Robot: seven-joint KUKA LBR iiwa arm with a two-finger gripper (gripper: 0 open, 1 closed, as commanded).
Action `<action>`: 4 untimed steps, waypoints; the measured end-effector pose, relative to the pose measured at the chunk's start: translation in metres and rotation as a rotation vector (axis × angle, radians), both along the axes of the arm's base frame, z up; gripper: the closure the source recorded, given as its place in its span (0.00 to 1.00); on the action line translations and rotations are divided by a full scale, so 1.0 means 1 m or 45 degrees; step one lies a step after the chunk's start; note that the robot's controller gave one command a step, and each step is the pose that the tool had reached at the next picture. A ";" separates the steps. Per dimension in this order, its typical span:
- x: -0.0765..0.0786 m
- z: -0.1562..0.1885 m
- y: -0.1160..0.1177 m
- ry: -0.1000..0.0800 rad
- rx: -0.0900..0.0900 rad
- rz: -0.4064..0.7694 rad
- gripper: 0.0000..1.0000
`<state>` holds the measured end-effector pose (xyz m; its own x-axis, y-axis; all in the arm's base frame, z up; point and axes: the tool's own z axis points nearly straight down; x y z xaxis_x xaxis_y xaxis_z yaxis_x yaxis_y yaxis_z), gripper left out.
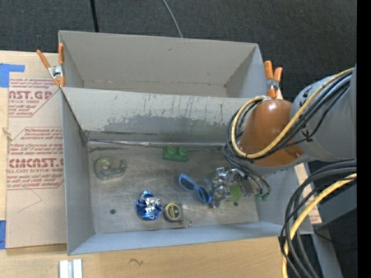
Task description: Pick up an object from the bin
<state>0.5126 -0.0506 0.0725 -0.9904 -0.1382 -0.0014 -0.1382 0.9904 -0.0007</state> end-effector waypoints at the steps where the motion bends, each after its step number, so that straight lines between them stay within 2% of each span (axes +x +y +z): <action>1: 0.000 0.000 0.000 0.002 0.000 0.000 1.00; 2: 0.000 -0.002 0.000 -0.001 0.001 0.000 0.00; 3: 0.009 -0.001 0.054 -0.005 0.003 0.033 0.00; 4: 0.009 0.000 0.051 0.000 0.001 0.030 1.00</action>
Offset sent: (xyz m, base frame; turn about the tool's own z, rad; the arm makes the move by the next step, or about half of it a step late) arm 0.0000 0.0000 0.0000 0.0000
